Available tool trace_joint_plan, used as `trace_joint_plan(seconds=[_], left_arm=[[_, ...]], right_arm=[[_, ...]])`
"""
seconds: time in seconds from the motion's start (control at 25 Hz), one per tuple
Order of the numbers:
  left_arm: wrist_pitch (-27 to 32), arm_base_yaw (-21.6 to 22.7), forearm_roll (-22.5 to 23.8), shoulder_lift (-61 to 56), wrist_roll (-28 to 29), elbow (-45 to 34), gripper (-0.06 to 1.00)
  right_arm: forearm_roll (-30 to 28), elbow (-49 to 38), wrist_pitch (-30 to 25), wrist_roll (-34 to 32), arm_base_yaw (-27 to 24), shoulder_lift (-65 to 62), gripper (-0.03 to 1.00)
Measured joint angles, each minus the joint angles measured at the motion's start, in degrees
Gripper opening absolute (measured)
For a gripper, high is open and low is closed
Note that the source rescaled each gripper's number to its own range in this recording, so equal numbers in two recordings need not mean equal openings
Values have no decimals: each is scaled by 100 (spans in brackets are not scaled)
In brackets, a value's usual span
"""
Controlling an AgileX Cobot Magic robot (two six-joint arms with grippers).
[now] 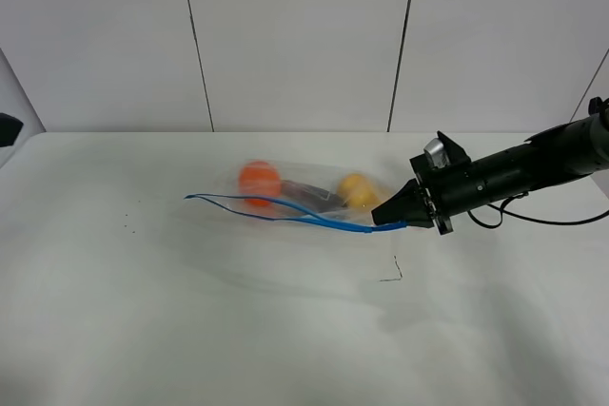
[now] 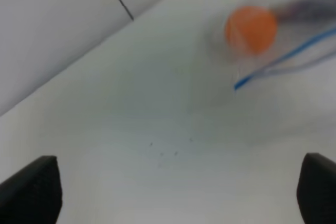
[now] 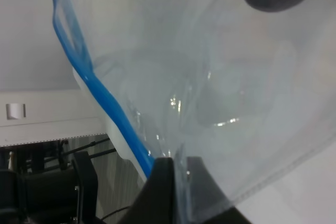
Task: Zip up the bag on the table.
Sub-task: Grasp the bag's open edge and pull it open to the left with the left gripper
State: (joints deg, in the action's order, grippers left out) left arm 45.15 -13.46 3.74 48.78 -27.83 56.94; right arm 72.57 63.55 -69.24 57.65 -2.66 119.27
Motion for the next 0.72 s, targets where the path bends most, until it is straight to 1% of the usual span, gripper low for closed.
trace_joint_plan(seconds=[0.12,0.28,0.44,0.52,0.6,0.72], left_arm=[[-54,-667,827,287,436,0,100],[-115,-1865,2242,647,1075,-14,100],[-133,-3094,4089,1091,2005,-234,100],[-161,-3665,4934,1371,2697,-421,100],[-207,-4125,5621,1694,3422,-615,100],[-218,-4682,6640,2305,4588,-887,100]], right_arm=[[0,0,-5,0,0,0,0],[0,0,-5,0,0,0,0],[0,0,-5,0,0,0,0],[0,0,-5,0,0,0,0],[0,0,-5,-17,0,0,0],[0,0,-5,-53,0,0,0]])
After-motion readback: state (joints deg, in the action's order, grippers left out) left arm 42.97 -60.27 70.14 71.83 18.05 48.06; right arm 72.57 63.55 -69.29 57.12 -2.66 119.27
